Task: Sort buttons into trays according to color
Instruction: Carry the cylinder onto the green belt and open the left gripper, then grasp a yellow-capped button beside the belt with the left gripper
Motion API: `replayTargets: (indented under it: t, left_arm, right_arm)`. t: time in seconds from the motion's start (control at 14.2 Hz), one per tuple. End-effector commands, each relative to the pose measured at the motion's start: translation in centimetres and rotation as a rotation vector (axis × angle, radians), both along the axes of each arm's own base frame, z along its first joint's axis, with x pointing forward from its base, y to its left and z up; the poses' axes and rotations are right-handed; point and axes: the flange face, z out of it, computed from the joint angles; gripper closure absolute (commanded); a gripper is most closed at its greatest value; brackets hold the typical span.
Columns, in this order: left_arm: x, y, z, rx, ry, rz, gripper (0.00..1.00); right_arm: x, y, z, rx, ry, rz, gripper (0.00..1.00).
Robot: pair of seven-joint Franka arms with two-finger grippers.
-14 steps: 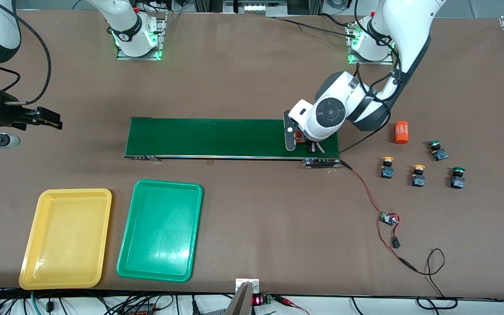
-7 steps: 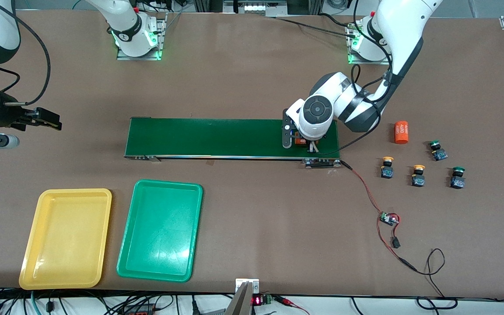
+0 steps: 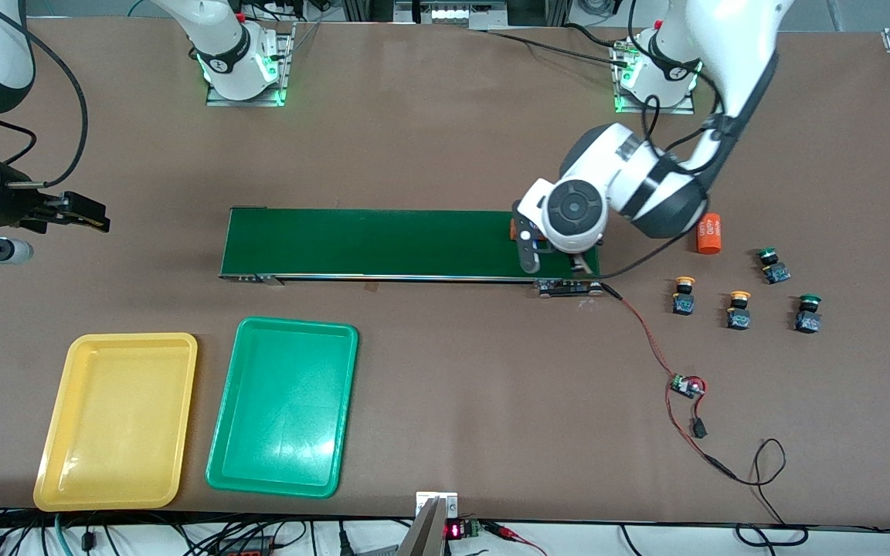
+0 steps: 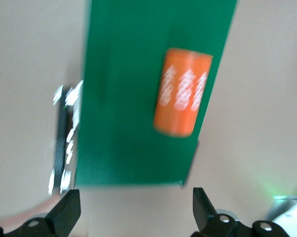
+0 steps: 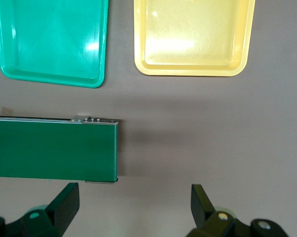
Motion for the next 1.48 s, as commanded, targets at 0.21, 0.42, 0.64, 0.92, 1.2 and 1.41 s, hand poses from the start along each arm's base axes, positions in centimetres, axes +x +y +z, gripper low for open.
replayTargets:
  t: [0.21, 0.42, 0.64, 0.92, 1.2, 1.41]
  left_arm:
    - [5.0, 10.9, 2.6, 0.149, -0.088, 0.578, 0.00]
    - [5.5, 13.4, 1.6, 0.236, -0.121, 0.811, 0.00]
    - [7.2, 17.2, -0.4, 0.255, -0.168, 1.035, 0.00]
    - [6.5, 20.7, -4.7, 0.326, -0.193, 1.027, 0.00]
    - [4.1, 23.9, -11.1, 0.182, -0.259, 1.069, 0.00]
    - [3.7, 24.1, -12.9, 0.115, -0.331, 1.044, 0.00]
  right_arm:
    - [0.4, -0.3, 0.3, 0.019, -0.008, 0.000, 0.00]
    - [0.4, -0.2, 0.3, 0.019, -0.008, 0.002, 0.00]
    - [0.4, -0.3, 0.3, 0.019, -0.008, 0.000, 0.00]
    - [0.4, -0.3, 0.3, 0.019, -0.008, 0.000, 0.00]
    - [0.4, -0.3, 0.3, 0.019, -0.008, 0.000, 0.00]
    - [0.4, -0.4, 0.3, 0.019, -0.008, -0.001, 0.00]
